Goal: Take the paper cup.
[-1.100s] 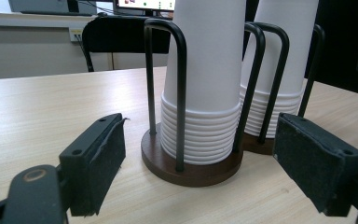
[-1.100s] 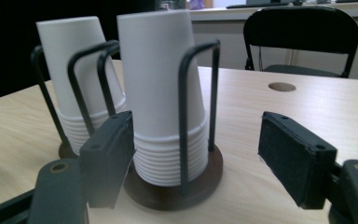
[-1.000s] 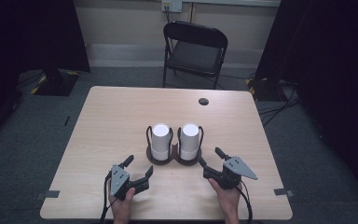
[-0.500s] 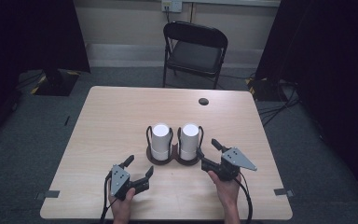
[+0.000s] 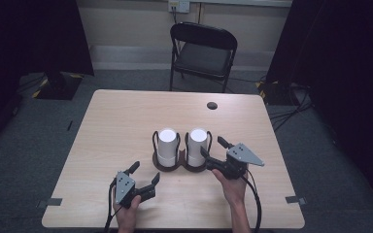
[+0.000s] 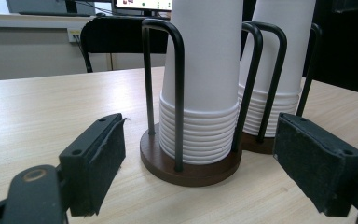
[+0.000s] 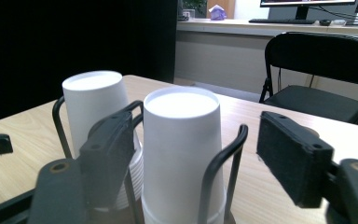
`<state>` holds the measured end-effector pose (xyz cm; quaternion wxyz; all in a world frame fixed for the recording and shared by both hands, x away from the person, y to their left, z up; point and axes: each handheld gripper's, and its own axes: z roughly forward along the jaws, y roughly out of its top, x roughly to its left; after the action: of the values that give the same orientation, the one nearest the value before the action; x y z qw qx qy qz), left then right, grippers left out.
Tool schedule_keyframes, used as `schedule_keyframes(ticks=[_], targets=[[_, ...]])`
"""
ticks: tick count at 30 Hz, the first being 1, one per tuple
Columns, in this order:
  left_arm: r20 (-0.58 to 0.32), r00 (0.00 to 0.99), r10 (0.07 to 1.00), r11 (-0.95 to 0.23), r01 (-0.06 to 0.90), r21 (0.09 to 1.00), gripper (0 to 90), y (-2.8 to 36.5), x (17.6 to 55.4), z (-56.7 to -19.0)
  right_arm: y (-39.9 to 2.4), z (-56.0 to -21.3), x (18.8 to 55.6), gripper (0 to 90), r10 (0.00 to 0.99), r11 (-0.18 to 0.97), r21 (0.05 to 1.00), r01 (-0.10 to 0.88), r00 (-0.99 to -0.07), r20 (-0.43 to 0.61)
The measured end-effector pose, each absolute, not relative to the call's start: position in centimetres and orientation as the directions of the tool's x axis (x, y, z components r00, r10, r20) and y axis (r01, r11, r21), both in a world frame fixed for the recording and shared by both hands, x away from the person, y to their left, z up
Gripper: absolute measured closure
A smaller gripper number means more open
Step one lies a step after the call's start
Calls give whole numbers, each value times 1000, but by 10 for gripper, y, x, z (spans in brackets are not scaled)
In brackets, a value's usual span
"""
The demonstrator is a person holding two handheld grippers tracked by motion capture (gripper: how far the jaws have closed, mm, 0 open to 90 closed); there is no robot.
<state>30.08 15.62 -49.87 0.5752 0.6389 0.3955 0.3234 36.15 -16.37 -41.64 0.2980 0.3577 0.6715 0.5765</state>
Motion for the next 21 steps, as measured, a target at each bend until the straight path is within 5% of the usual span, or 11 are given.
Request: schedule_keyframes(ticks=[21], targets=[[-37, 480, 877, -29, 130, 991, 168, 156, 301, -499, -139, -400, 391, 223, 793, 121, 982, 144, -609, -8]])
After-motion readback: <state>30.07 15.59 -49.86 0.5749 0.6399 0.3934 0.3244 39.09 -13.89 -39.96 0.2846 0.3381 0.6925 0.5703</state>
